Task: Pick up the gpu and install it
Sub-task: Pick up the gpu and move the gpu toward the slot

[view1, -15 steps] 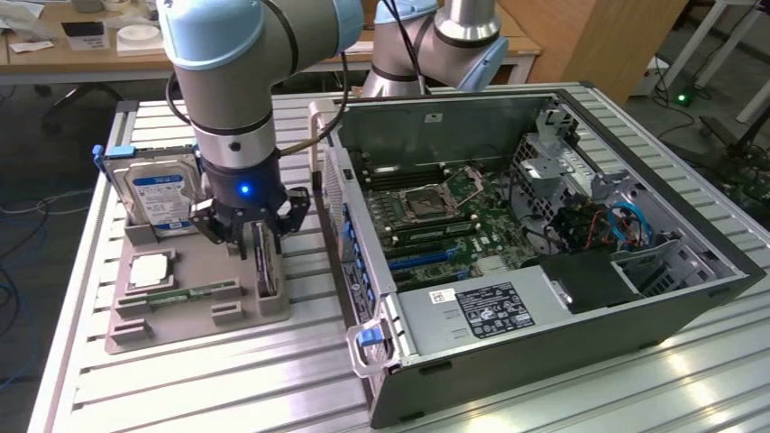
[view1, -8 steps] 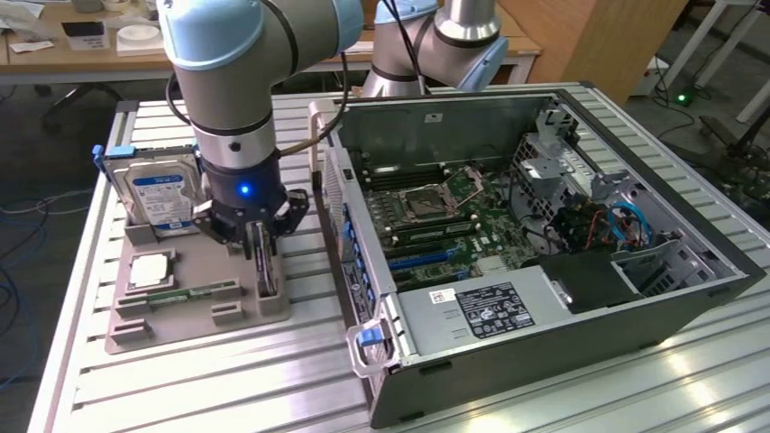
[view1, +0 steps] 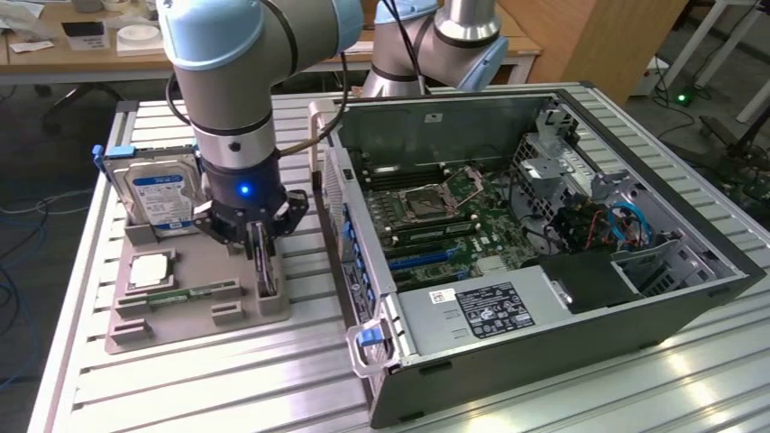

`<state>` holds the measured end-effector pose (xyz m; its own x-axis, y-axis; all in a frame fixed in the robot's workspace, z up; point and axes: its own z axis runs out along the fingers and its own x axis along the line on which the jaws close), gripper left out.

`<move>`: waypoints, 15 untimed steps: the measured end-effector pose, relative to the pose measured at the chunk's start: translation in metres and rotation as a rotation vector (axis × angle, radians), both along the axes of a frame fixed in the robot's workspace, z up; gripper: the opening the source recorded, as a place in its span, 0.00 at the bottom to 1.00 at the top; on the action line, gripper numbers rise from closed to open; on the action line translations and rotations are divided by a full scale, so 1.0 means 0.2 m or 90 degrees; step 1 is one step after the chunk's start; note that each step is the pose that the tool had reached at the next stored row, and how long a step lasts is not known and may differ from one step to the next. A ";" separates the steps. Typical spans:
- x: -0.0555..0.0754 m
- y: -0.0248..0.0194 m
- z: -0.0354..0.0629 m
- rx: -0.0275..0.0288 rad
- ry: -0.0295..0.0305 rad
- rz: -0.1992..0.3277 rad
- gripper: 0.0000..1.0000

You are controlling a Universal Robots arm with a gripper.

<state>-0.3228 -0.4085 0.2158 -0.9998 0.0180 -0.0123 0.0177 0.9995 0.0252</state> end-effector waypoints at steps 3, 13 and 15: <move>0.01 0.001 -0.001 -0.0008 -0.0002 0.000 0.36; 0.04 0.000 -0.002 -0.0011 0.0001 0.000 0.36; 0.04 0.000 -0.003 -0.0010 0.0000 0.000 0.36</move>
<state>-0.3157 -0.4084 0.2153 -0.9998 0.0179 -0.0123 0.0176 0.9996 0.0236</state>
